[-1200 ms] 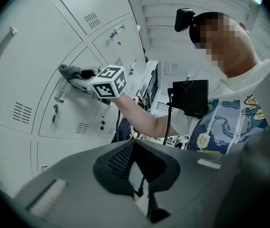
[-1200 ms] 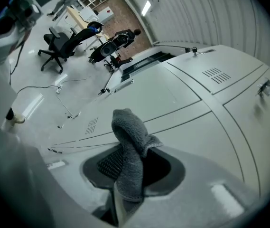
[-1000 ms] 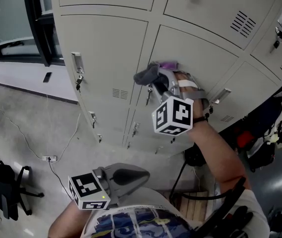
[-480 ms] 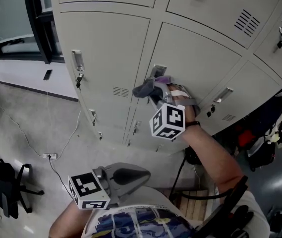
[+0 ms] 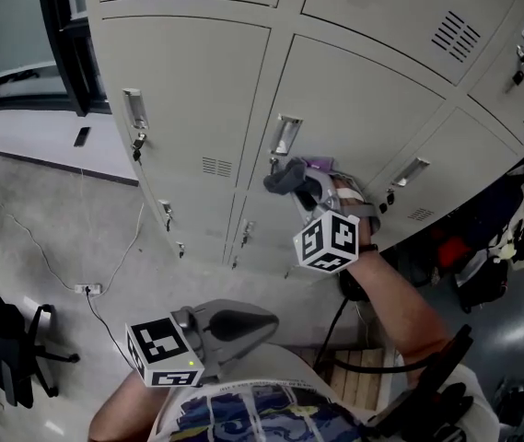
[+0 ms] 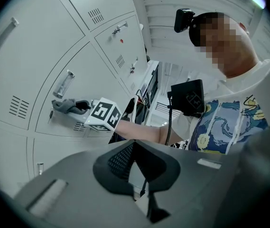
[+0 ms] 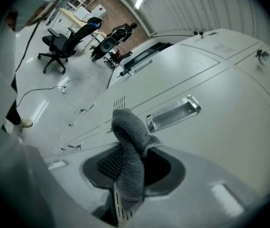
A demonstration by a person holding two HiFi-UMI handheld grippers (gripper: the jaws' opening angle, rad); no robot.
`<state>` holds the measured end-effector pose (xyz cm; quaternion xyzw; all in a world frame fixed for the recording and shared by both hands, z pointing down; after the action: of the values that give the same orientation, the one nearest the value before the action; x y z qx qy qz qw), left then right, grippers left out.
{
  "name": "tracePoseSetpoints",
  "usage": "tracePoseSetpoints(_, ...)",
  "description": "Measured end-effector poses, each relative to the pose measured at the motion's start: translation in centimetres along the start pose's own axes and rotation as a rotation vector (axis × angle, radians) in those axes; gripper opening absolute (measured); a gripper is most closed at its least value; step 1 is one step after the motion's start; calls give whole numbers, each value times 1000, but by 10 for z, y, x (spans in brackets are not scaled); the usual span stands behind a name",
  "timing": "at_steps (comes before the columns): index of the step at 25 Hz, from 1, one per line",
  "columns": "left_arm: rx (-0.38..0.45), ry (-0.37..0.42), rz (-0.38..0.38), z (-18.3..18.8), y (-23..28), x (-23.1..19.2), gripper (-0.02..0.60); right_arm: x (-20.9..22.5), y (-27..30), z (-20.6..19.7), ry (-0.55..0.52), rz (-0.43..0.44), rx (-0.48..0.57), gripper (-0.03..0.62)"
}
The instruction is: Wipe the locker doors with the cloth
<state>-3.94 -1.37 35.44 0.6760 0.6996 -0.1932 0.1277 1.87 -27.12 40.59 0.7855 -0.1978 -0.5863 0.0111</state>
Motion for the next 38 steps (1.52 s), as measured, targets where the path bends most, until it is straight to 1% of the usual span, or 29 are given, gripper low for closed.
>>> tracePoseSetpoints(2,-10,-3,-5,0,3,-1,2,-12,4,-16,-16,13,-31,110)
tracePoseSetpoints(4,-19,-6,-9,0,5,-1,2,-22,10,-22,-30,25,-43,110)
tracePoseSetpoints(9,-25,-7,-4,0,4,-1,2,-36,22,-4,-77,14,6,110)
tracePoseSetpoints(13,-27,-11,29,1,-3,-4,2,-45,31,12,-105,3,44,110)
tracePoseSetpoints(17,-31,-16,48,-1,-8,-6,2,-59,38,17,-116,-10,68,112)
tracePoseSetpoints(20,-32,-24,64,-1,-12,-9,2,-69,43,20,-105,-1,70,112)
tracePoseSetpoints(32,-41,-65,108,-8,-23,-16,2,-125,69,21,-39,134,44,110)
tracePoseSetpoints(34,-40,-72,112,-9,-24,-17,2,-131,72,19,-10,167,45,110)
tracePoseSetpoints(38,-38,-82,116,-11,-28,-19,2,-144,76,15,91,239,55,110)
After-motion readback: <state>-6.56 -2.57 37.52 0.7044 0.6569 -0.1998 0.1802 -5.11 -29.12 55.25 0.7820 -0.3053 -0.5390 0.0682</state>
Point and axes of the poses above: the fingertips, and each gripper's own axes: y forward along the fingers, x to its right, z out of its top, the point moved 2 cm from there along -y, backward along the fingers, and after that the axes turned 12 degrees about -z, right-handed, at the moved point
